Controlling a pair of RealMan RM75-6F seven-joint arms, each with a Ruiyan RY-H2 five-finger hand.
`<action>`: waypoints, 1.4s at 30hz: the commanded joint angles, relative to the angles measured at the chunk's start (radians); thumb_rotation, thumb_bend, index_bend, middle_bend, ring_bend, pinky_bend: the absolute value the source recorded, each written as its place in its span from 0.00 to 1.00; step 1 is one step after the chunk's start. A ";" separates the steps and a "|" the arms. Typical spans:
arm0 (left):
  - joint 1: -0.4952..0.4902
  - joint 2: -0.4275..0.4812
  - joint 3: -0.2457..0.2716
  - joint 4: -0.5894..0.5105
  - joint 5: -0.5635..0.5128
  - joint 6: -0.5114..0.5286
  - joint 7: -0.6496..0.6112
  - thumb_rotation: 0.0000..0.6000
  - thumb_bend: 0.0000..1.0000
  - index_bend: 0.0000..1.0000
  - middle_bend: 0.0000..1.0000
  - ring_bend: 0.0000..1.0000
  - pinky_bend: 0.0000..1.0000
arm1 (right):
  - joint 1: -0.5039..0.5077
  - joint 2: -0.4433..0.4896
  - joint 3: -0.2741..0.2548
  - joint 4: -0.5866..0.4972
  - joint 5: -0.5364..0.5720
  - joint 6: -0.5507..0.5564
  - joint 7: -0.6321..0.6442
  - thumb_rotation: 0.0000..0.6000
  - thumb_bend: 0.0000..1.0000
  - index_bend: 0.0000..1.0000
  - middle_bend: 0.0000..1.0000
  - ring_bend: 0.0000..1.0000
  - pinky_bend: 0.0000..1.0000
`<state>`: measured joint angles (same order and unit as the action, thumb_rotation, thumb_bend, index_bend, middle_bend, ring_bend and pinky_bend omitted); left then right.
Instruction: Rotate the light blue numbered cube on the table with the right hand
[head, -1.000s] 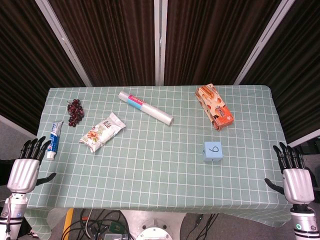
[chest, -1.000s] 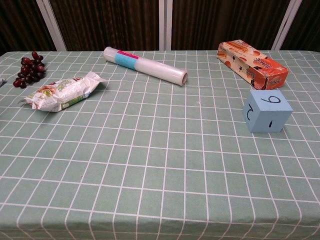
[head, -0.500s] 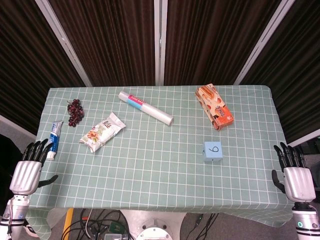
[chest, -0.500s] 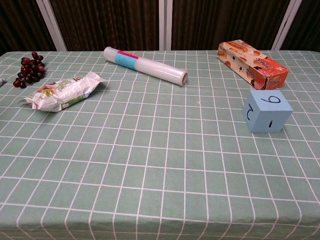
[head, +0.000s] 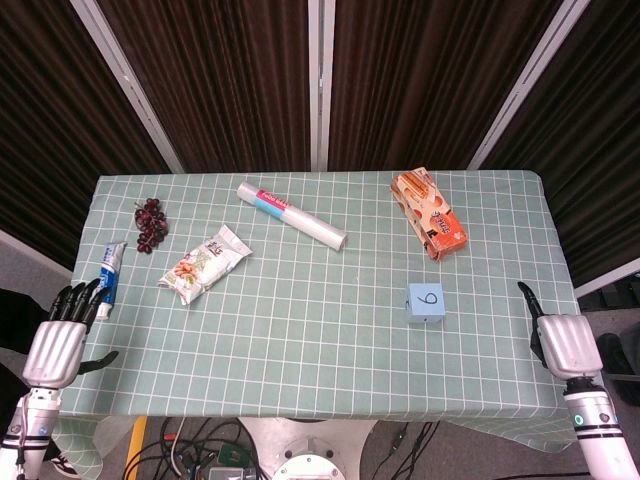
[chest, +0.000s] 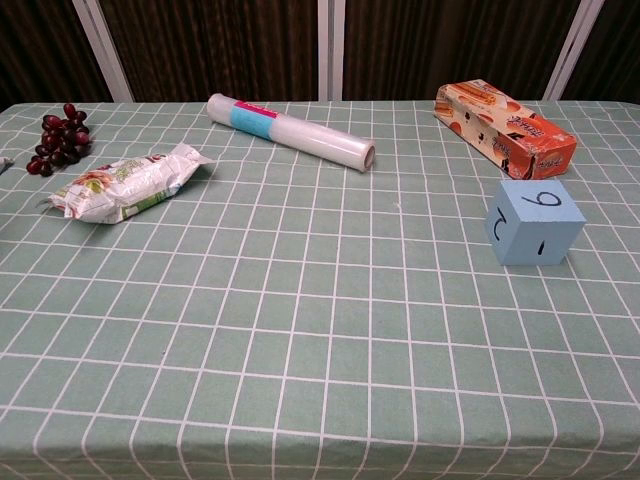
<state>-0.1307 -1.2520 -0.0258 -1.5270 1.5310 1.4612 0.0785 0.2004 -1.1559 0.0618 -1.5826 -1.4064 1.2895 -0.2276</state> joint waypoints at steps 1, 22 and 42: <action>-0.002 0.000 0.001 0.003 -0.002 -0.006 -0.003 1.00 0.01 0.08 0.00 0.00 0.02 | 0.075 0.042 0.015 -0.048 0.088 -0.146 -0.066 1.00 1.00 0.06 0.94 0.85 0.75; 0.009 0.005 0.009 0.035 -0.010 -0.004 -0.046 1.00 0.01 0.08 0.00 0.00 0.02 | 0.332 -0.045 -0.013 -0.153 0.374 -0.437 -0.400 1.00 1.00 0.19 0.94 0.85 0.75; 0.016 0.012 0.007 0.040 -0.005 0.013 -0.067 1.00 0.01 0.08 0.00 0.00 0.02 | 0.446 -0.050 -0.056 -0.272 0.406 -0.462 -0.453 1.00 1.00 0.18 0.94 0.85 0.75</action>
<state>-0.1143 -1.2399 -0.0185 -1.4870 1.5265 1.4738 0.0118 0.6332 -1.2018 0.0042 -1.8451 -1.0081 0.8322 -0.6702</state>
